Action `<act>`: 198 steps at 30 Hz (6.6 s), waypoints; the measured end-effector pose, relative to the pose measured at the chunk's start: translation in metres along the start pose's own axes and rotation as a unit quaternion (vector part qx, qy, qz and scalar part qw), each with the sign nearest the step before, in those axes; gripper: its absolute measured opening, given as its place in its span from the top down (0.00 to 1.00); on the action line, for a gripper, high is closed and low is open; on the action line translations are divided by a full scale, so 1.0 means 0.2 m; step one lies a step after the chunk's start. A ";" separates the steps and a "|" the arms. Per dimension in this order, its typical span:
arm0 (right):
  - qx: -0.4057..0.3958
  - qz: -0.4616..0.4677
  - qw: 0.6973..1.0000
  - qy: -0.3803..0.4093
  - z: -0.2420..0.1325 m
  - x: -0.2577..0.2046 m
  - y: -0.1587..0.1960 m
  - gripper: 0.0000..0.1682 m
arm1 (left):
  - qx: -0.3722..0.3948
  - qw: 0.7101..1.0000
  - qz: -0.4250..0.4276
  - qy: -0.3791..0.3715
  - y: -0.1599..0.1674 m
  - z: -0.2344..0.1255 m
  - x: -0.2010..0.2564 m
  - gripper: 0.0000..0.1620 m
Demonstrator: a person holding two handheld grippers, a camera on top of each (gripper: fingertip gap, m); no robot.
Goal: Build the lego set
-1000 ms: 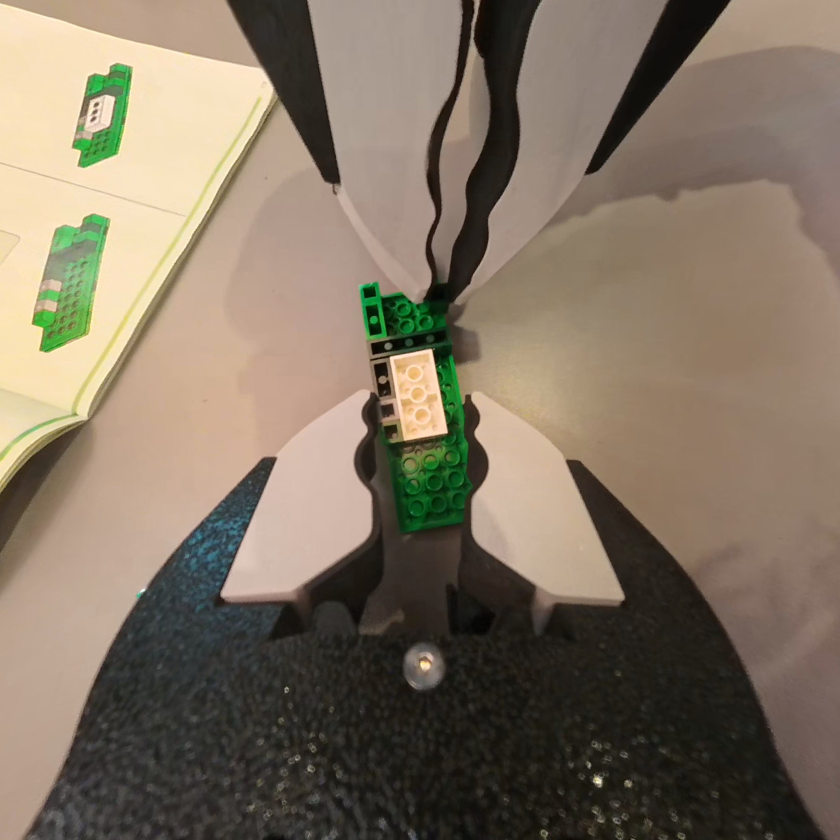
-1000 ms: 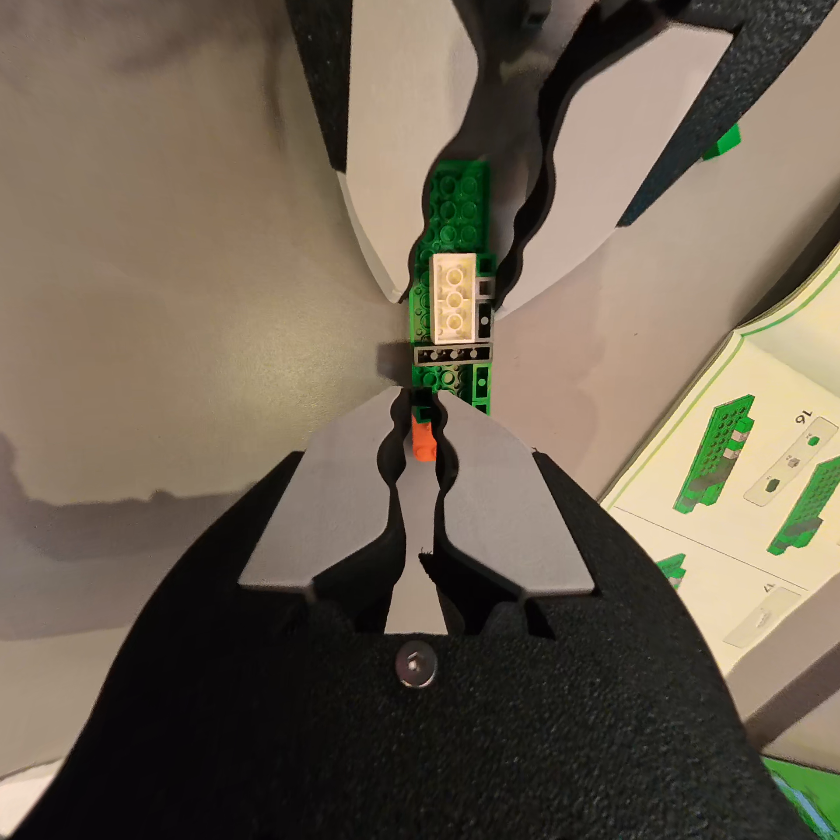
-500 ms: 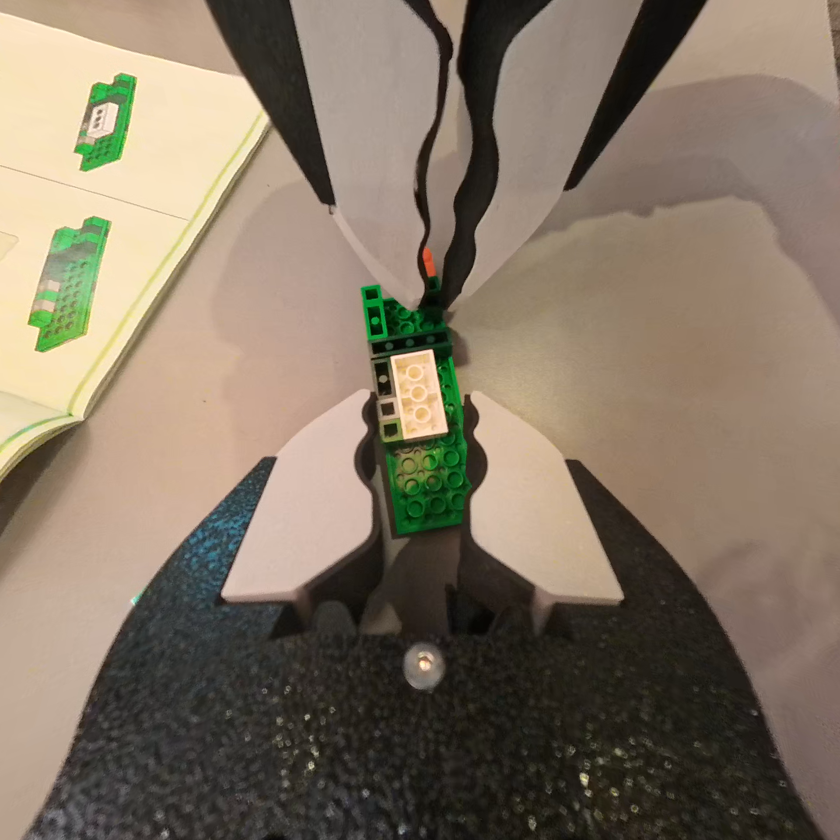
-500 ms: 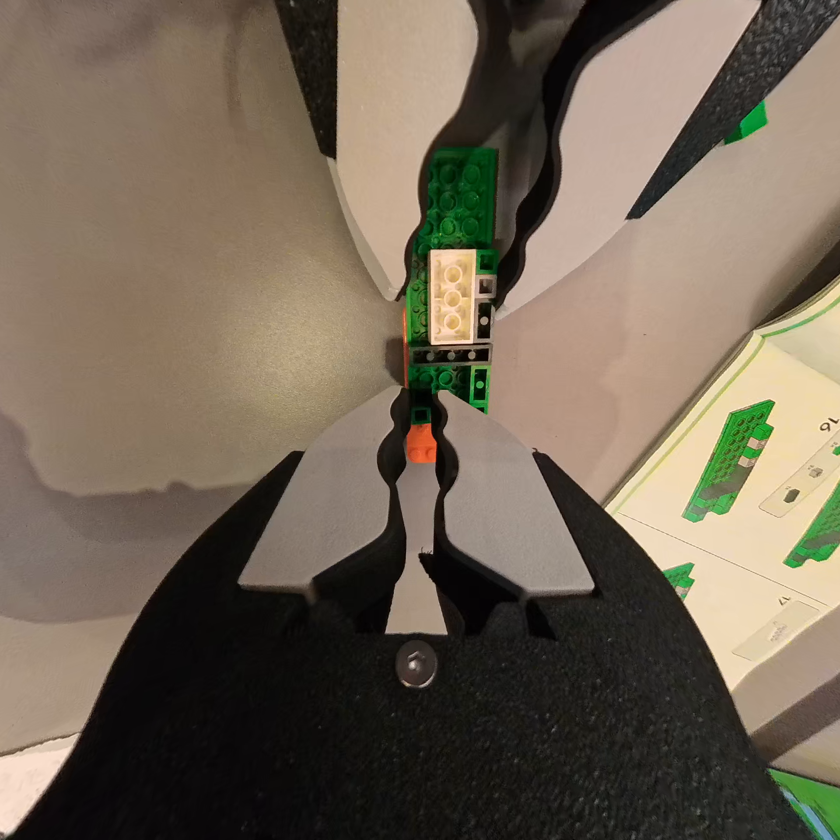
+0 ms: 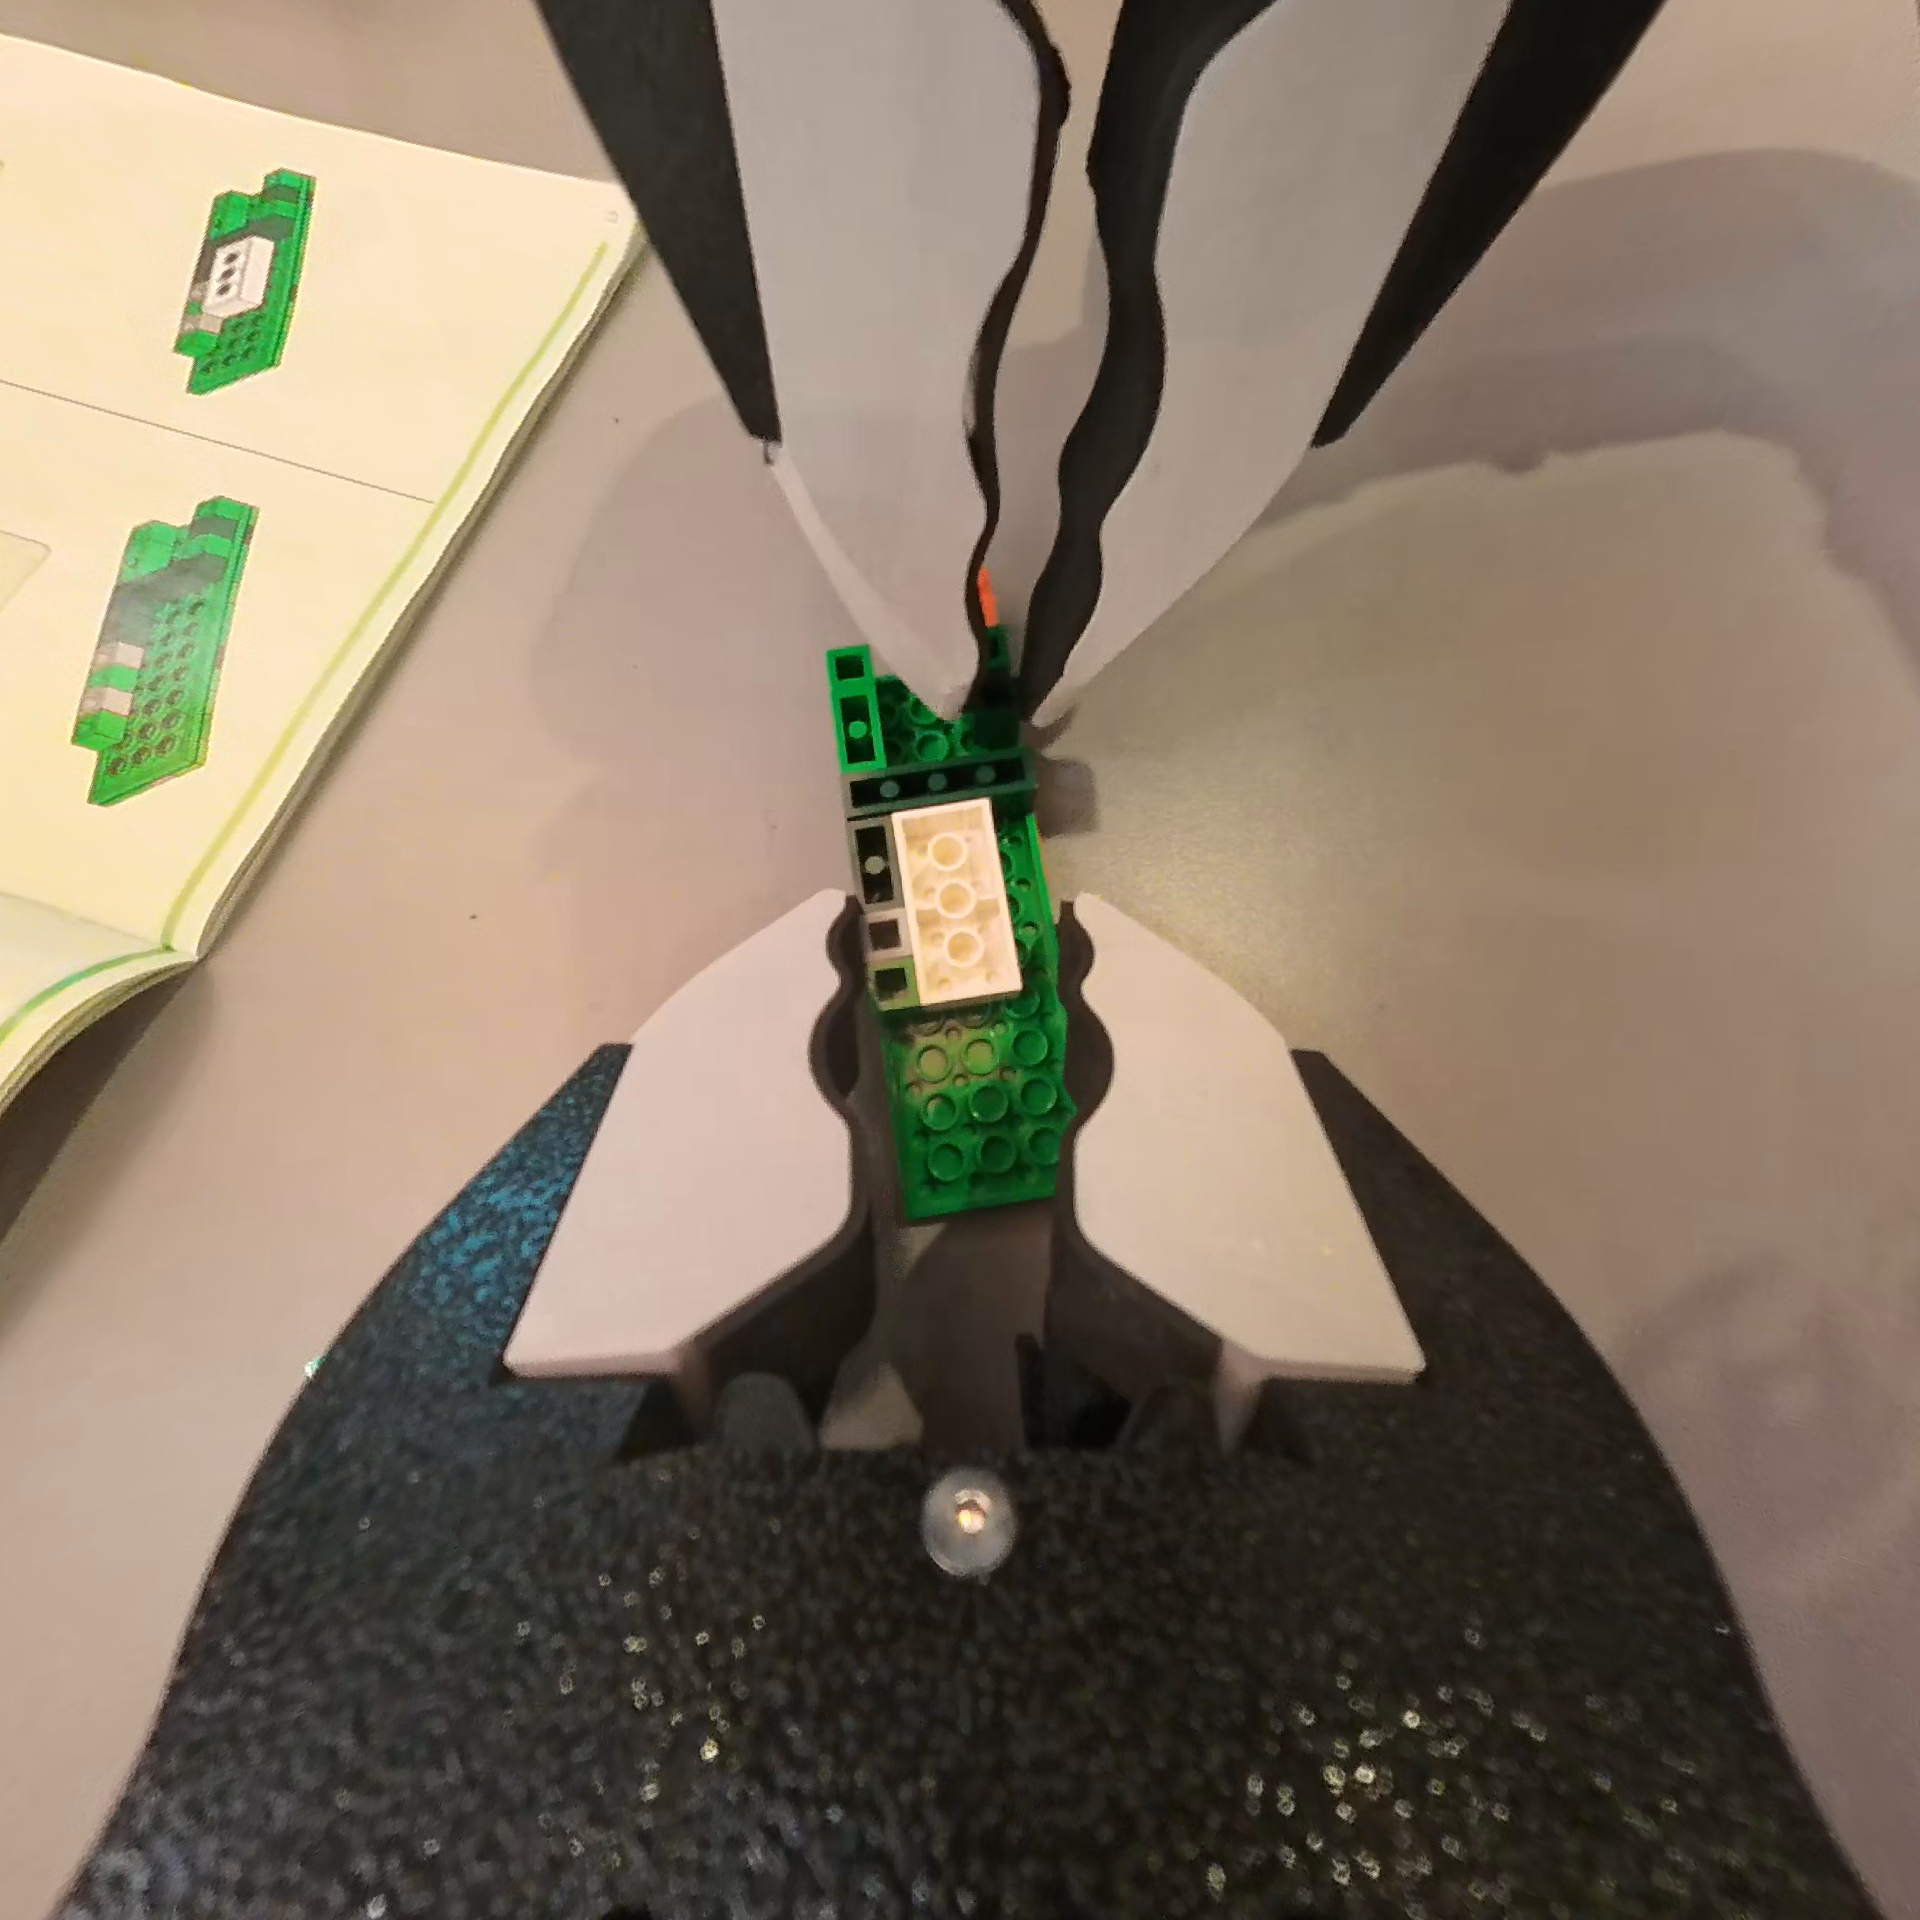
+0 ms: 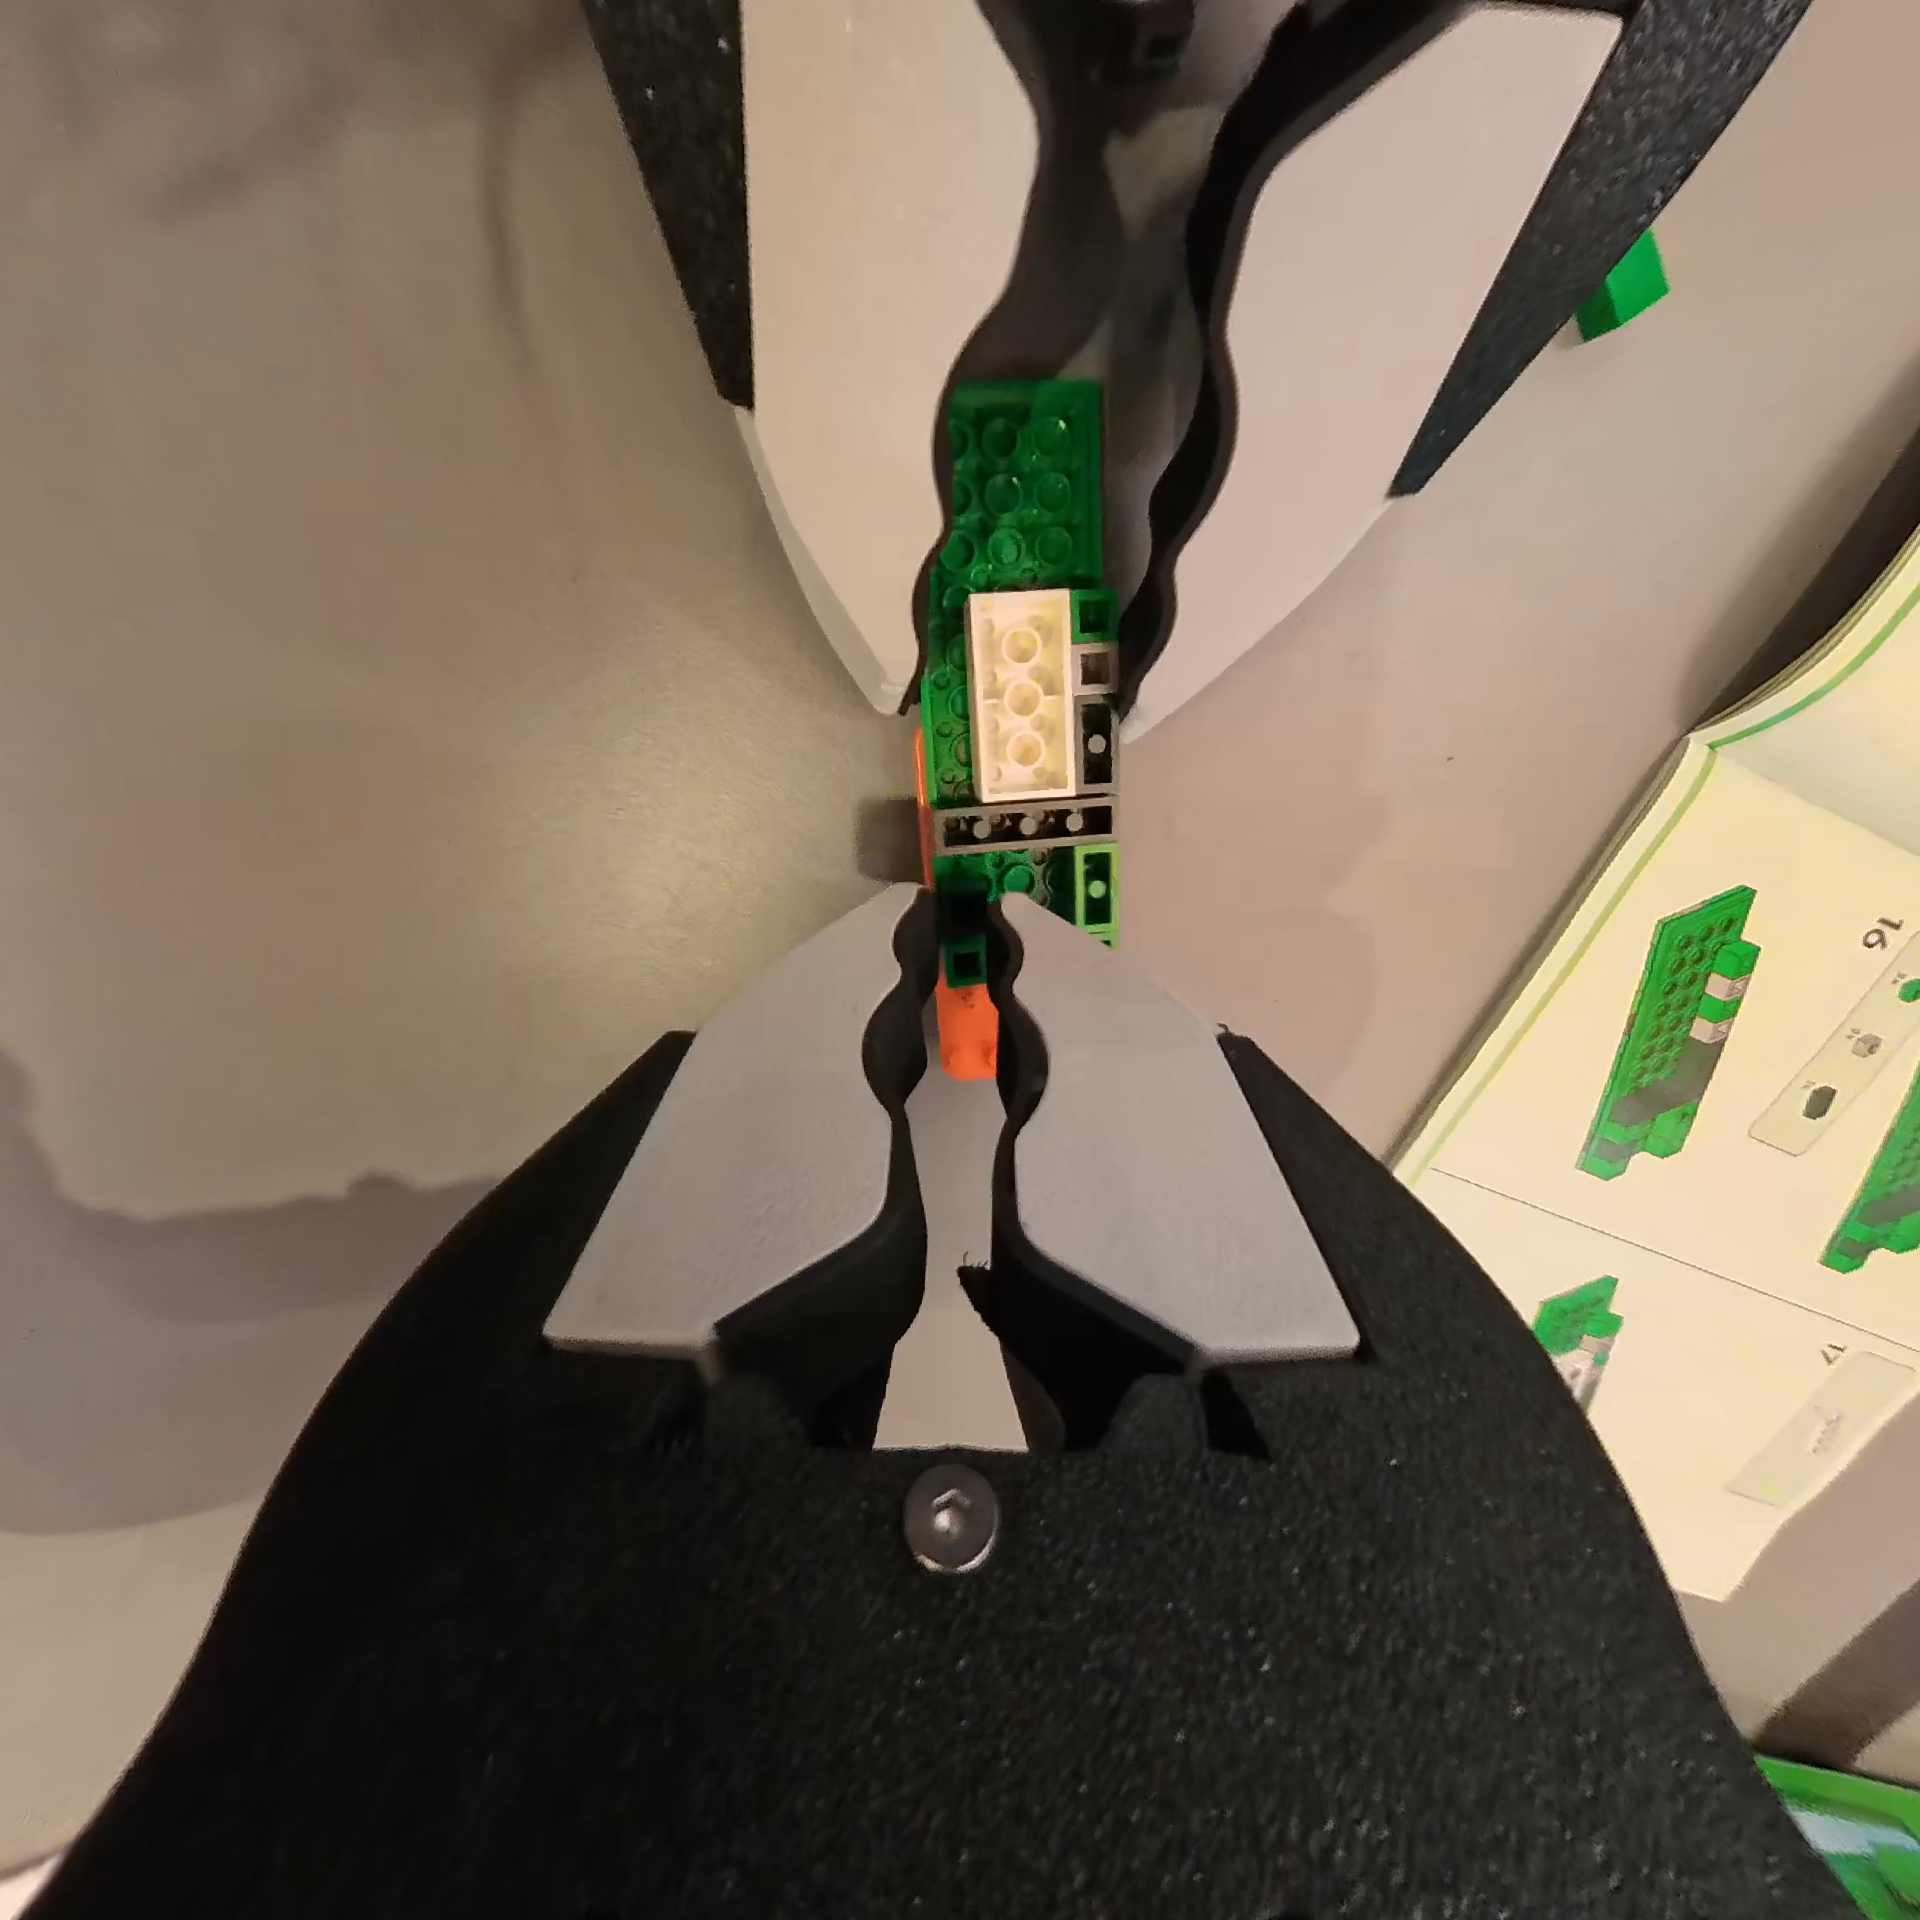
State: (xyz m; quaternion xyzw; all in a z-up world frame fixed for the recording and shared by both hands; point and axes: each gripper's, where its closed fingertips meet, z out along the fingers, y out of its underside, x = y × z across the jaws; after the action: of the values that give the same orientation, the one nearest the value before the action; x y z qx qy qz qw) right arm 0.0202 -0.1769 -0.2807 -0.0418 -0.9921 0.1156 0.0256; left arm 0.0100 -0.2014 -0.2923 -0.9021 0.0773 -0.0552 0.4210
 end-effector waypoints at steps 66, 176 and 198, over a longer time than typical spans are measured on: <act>0.131 0.123 0.938 0.295 -0.07 0.00 0.01 1.00 | -0.001 1.000 -0.004 0.004 0.00 0.00 0.00 0.78; 0.222 0.198 0.910 0.287 -0.06 -0.06 0.02 0.90 | -0.003 1.000 0.004 0.005 0.00 0.01 0.02 0.78; 0.080 0.047 0.950 0.298 -0.04 -0.01 0.00 0.95 | -0.004 1.000 0.017 0.001 0.00 0.01 0.03 0.78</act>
State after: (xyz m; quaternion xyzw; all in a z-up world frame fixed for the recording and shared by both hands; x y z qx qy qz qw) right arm 0.0217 -0.1745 -0.2733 -0.1185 -0.9239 0.1776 0.3175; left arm 0.0162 -0.2005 -0.2934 -0.9024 0.0936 -0.0488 0.4177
